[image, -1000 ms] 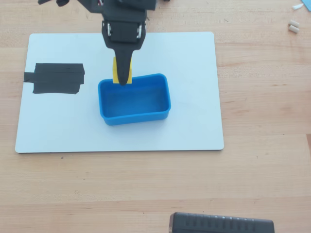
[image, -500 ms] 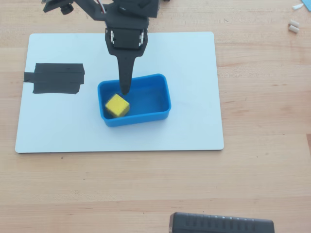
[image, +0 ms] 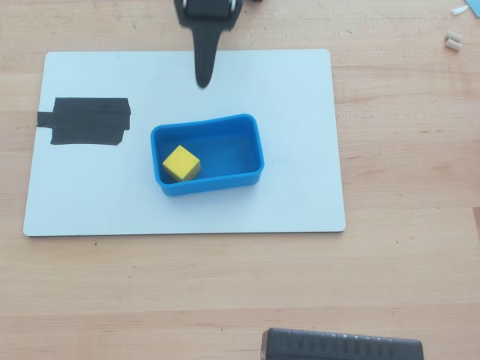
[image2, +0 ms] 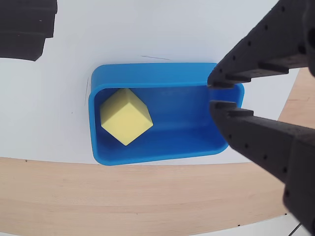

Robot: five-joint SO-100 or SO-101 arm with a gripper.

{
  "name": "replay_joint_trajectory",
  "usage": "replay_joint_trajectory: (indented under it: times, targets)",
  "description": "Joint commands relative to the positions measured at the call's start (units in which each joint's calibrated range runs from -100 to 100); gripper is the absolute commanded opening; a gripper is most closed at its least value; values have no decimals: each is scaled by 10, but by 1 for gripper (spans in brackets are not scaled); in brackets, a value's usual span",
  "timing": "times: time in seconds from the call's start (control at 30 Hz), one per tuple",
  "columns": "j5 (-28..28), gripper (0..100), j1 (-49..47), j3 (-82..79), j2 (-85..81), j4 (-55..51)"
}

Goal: Pick up yellow cube and drop it in the blue rectangular bin

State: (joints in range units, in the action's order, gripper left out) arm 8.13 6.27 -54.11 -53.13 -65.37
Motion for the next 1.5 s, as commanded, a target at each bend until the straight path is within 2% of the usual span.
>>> replay_joint_trajectory:
  times: [0.0,0.3,0.73,1.47]
  targets:
    - [-2,0,-12,-51,-105,-11]
    - [-2,0,-46,-210,-273,-32]
    - [-3,0,-27,-356,-293,9]
    - [-3,0,-11,-373,-358,-14]
